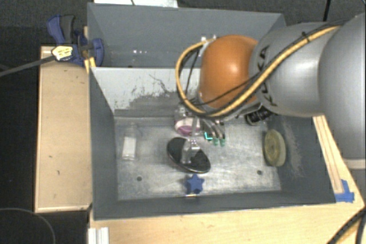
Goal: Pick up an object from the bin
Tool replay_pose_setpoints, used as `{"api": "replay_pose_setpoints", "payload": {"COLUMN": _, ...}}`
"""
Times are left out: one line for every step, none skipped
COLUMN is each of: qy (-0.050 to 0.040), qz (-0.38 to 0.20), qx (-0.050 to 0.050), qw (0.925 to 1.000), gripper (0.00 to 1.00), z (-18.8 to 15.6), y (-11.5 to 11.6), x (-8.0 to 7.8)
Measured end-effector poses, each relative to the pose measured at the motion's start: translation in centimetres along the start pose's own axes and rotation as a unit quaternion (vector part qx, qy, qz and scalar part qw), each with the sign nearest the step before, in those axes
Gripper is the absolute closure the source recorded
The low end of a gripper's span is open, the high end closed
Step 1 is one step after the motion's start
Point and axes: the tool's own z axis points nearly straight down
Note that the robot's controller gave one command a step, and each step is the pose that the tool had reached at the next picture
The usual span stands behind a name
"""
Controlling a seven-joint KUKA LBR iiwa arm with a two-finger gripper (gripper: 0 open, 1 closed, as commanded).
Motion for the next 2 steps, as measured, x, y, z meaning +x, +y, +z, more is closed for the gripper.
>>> {"api": "replay_pose_setpoints", "payload": {"qy": -0.0023, "qz": -0.029, "qx": -0.001, "qw": 0.9996, "gripper": 0.00, "z": 6.5, "y": 0.0, "x": 0.5}}
{"api": "replay_pose_setpoints", "payload": {"qy": -0.0266, "qz": -0.024, "qx": -0.004, "qw": 0.9993, "gripper": 0.00, "z": 5.6, "y": -2.1, "x": 5.1}}
